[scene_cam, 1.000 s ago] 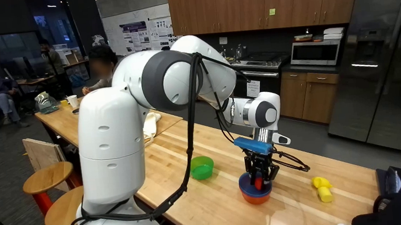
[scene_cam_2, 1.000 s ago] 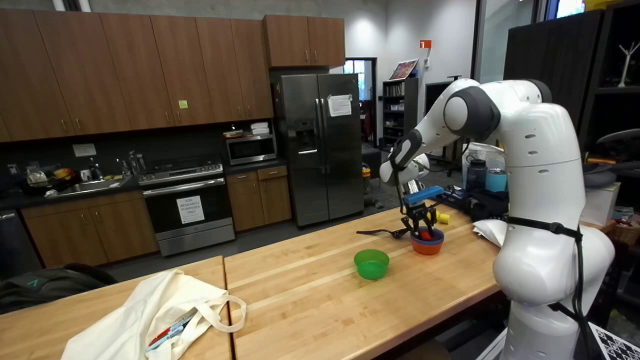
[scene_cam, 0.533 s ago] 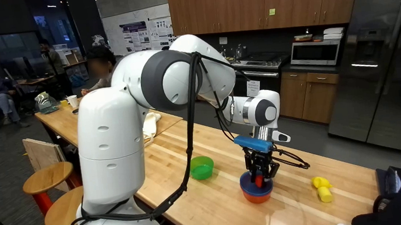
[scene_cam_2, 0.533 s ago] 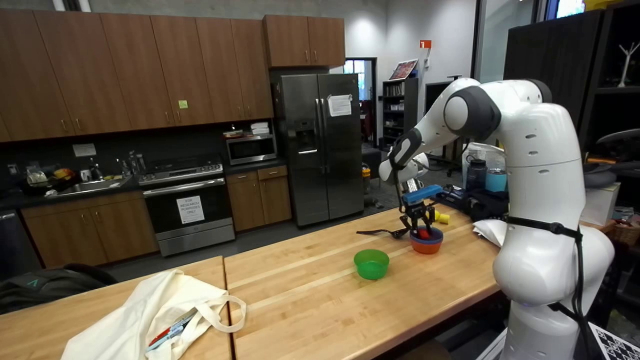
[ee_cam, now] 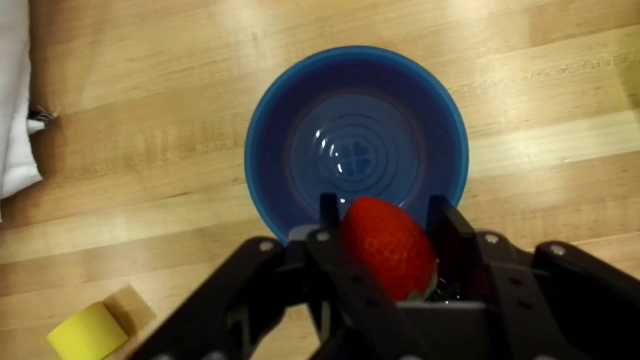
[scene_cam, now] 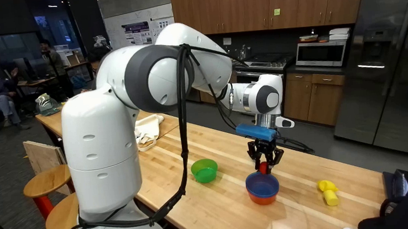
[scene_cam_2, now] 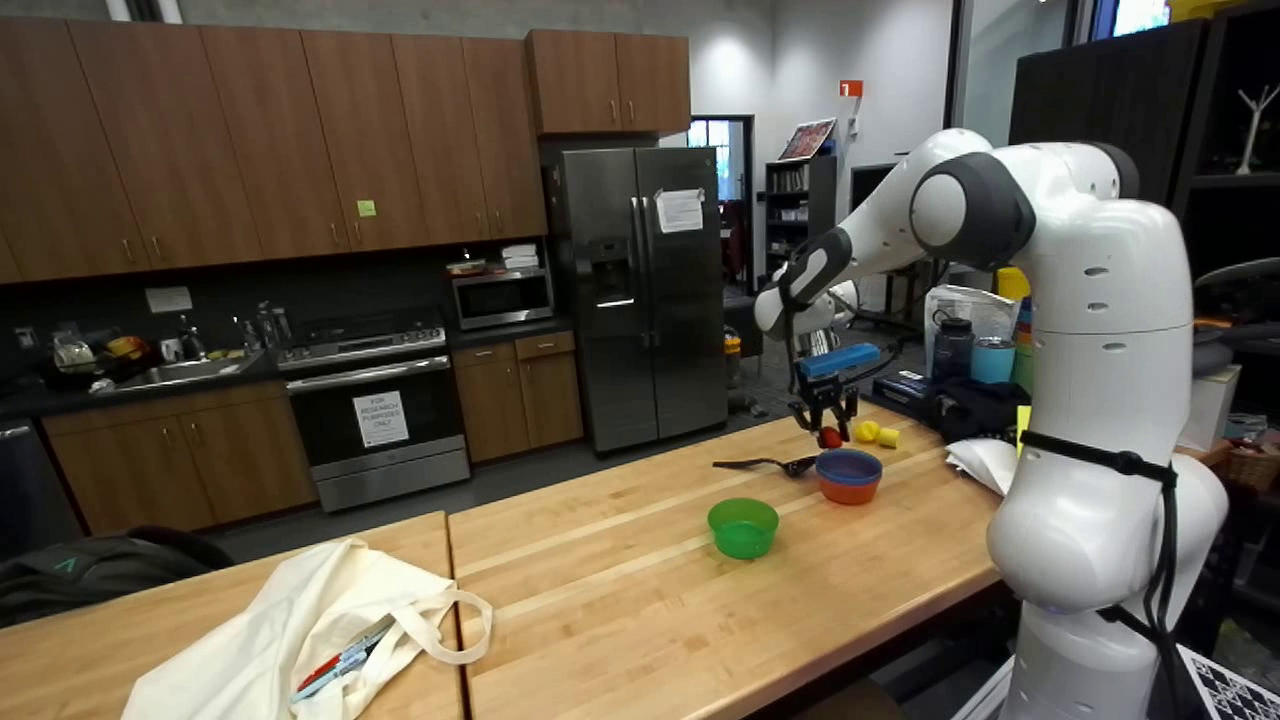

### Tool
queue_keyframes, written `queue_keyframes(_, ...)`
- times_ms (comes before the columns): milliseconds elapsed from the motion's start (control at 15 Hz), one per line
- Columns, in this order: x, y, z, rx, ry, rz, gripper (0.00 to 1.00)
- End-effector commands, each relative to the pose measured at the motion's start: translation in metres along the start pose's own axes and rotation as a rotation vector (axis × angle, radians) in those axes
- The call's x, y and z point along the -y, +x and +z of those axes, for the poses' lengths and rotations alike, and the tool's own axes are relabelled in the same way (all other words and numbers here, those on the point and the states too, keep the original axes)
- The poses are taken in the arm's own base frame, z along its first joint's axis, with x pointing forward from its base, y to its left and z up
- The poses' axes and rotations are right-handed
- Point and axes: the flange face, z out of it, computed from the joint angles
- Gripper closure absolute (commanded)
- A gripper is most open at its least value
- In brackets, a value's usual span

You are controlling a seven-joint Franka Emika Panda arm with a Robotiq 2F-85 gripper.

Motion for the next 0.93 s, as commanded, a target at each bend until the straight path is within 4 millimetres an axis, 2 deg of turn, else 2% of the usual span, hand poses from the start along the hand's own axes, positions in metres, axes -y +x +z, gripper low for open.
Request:
queue_keyframes(0,0.002,-0.011,-0.016,-0.032,0.017,-0.018,0.78)
queue_keyframes(200,0.015,-0.02,-0.027,-0.053,0.013,-0.046,0.78)
queue_keyframes(467,0.05,-0.04,-0.036,-0.079,-0.007,-0.125,0.78)
queue_keyframes(667,0.073,-0.052,-0.033,-0.079,-0.021,-0.173,0.78)
queue_keyframes(867,0.085,-0.059,-0.026,-0.068,-0.03,-0.2,0.78)
